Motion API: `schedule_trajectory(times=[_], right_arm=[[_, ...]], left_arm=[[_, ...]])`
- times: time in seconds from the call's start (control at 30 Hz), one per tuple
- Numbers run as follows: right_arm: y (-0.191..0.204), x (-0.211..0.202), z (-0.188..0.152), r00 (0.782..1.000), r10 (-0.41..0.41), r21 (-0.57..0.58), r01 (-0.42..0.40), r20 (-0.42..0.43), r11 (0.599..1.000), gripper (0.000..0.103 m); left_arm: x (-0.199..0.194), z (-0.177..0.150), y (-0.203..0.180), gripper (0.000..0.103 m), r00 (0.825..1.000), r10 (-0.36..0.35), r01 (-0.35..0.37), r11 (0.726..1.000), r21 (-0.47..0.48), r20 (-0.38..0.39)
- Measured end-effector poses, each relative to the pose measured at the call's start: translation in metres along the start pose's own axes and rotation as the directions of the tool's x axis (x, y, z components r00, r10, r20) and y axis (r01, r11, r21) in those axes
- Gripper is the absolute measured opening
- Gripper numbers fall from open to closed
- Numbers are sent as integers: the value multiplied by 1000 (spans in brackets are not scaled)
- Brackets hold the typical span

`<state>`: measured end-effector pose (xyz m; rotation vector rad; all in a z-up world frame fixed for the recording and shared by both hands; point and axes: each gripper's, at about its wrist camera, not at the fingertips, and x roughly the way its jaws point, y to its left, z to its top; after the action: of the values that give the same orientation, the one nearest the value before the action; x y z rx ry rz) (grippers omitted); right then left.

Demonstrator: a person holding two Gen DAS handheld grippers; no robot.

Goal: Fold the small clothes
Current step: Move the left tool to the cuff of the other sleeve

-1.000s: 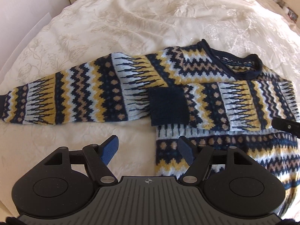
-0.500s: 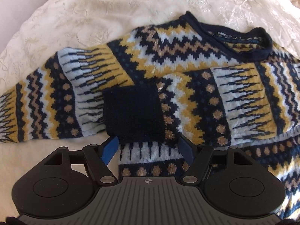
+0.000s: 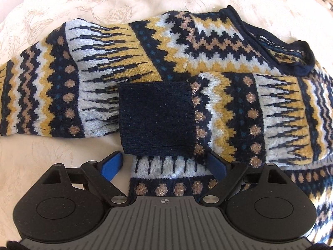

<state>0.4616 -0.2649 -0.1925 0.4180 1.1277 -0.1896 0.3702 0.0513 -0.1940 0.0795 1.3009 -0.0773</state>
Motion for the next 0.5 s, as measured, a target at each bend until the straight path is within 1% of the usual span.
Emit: schedule_trajectory(times=[0.07,0.1,0.13,0.2,0.23,0.3,0.33,0.4,0.47,0.5], right_arm=[[3,-3,0,999,-44,-43,44,8,998,12],[-1,-3,0,998,-63,-27,63,9,998,12],[-7,-1,-1,998,-65,5,65,4,998,12],[-17,4,-1,999,-48,78,48,-11,996,12],[-17,6,-1,999,-47,84,47,-13,995,13],[-13,6,0,999,-50,74,51,-10,996,20],[-11,4,1,998,-55,75,55,-1,996,26],[-8,-3,2,998,-65,80,63,19,995,34],[-3,-16,3,996,-78,80,73,53,994,55],[1,-25,3,993,-82,70,76,79,995,58]], left_arm=[[0,4,-2,87,1000,10,-10,1000,-1,-6],[0,6,-4,87,1000,13,-13,1000,-1,-4],[1,10,-7,87,1000,17,-17,1000,1,0],[1,10,-9,88,1000,25,-25,1000,9,7],[2,10,-9,88,1000,27,-27,1000,11,10],[4,9,-12,89,1000,26,-26,1000,11,14],[5,9,-10,91,1000,23,-23,1000,8,15],[6,7,-8,97,1000,22,-21,1000,-3,14],[11,3,-7,100,1000,8,-8,1000,-13,21],[11,2,-6,103,1000,9,-9,1000,-14,25]])
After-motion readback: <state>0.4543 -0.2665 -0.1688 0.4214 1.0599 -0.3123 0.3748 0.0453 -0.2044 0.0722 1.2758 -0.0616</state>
